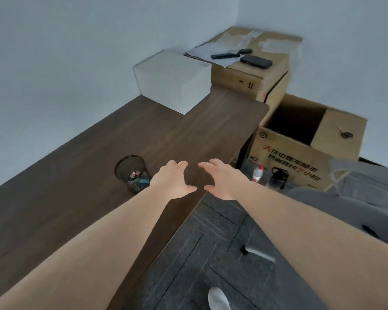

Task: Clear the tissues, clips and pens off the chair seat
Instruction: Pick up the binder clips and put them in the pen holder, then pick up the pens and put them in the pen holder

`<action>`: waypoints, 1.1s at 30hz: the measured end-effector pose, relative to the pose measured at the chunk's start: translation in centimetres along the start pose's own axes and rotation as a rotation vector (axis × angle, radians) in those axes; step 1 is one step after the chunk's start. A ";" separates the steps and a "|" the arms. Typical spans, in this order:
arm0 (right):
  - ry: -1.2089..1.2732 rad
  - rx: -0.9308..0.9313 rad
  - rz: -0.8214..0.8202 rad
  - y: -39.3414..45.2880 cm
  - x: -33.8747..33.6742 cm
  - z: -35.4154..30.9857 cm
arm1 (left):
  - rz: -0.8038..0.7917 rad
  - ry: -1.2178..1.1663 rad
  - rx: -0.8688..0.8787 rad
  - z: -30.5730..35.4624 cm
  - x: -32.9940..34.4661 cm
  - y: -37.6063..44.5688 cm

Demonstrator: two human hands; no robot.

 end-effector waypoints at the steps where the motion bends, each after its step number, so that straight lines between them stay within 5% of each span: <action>1: 0.004 0.036 -0.007 -1.4 0.5 1.8 | -0.009 0.014 0.039 1.8 1.0 0.0; 15: 0.187 0.602 -0.069 -22.5 11.4 29.6 | -0.344 0.269 0.457 27.0 20.6 -1.3; 26: 0.328 0.886 -0.056 -31.5 19.9 46.3 | -0.462 0.088 0.259 37.2 36.2 -1.5; 33: 0.377 0.877 -0.056 -29.6 24.0 51.4 | -0.361 -0.087 0.054 39.0 42.2 0.4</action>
Point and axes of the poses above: each hand's wrist, its own y-axis towards the middle knuckle, its own x-axis out of the palm, z = x × y, the point moved 8 cm from there along y, towards the middle knuckle, and after that the axes turned 1 degree about -y, right-handed, at the moved point
